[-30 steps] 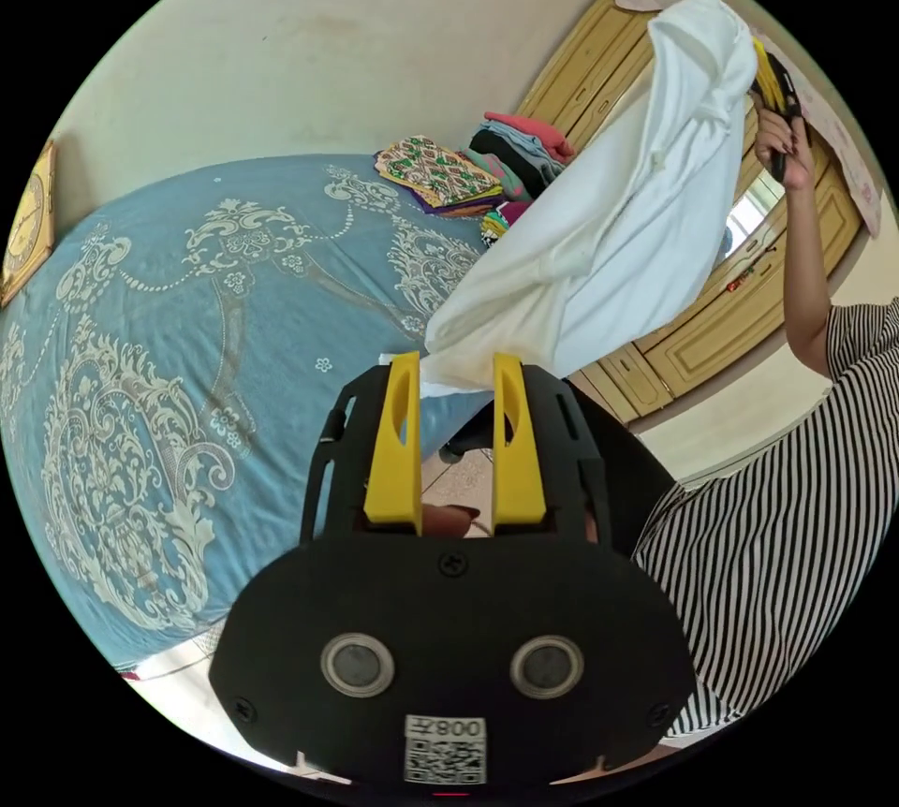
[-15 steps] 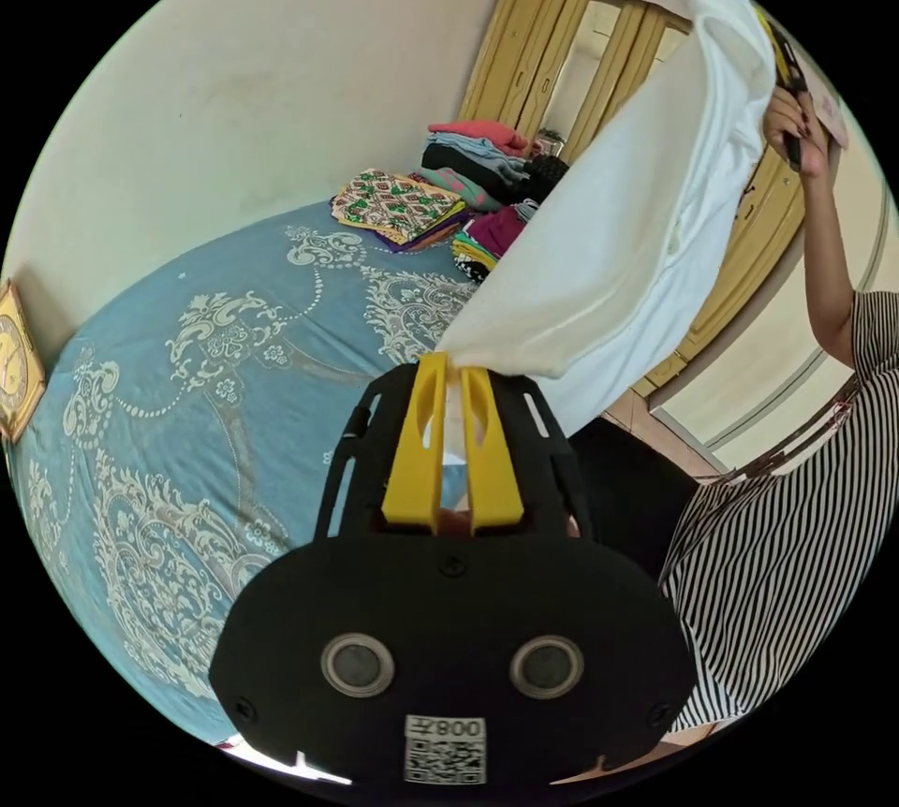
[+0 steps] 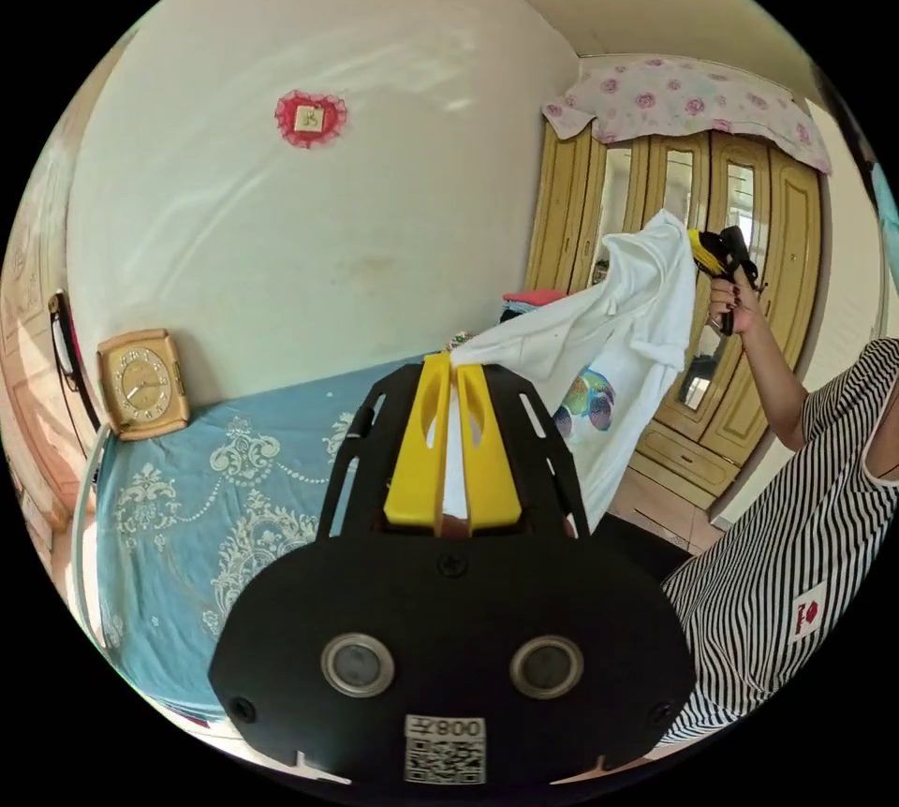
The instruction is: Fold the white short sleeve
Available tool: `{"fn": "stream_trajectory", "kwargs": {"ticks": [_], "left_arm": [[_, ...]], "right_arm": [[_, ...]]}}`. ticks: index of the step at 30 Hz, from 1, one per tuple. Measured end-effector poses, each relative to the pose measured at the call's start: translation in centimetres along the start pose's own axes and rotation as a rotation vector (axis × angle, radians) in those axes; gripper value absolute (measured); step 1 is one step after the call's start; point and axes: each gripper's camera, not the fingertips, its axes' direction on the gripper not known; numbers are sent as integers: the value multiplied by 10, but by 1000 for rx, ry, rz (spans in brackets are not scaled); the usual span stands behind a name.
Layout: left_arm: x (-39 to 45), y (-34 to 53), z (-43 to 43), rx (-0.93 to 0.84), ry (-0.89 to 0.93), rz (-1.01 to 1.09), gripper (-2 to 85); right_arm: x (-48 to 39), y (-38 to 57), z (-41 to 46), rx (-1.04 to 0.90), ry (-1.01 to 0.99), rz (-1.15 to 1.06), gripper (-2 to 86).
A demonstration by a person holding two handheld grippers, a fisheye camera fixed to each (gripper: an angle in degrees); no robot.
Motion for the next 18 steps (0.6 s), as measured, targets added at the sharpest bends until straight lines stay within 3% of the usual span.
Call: {"fn": "stream_trajectory", "kwargs": {"ticks": [8, 18], "left_arm": [[64, -21, -211, 142, -274, 177, 8], [136, -3, -380, 272, -415, 261, 8]], "right_arm": [[-62, 24, -32, 47, -68, -49, 2], [-147, 46, -65, 89, -153, -196, 1]]}}
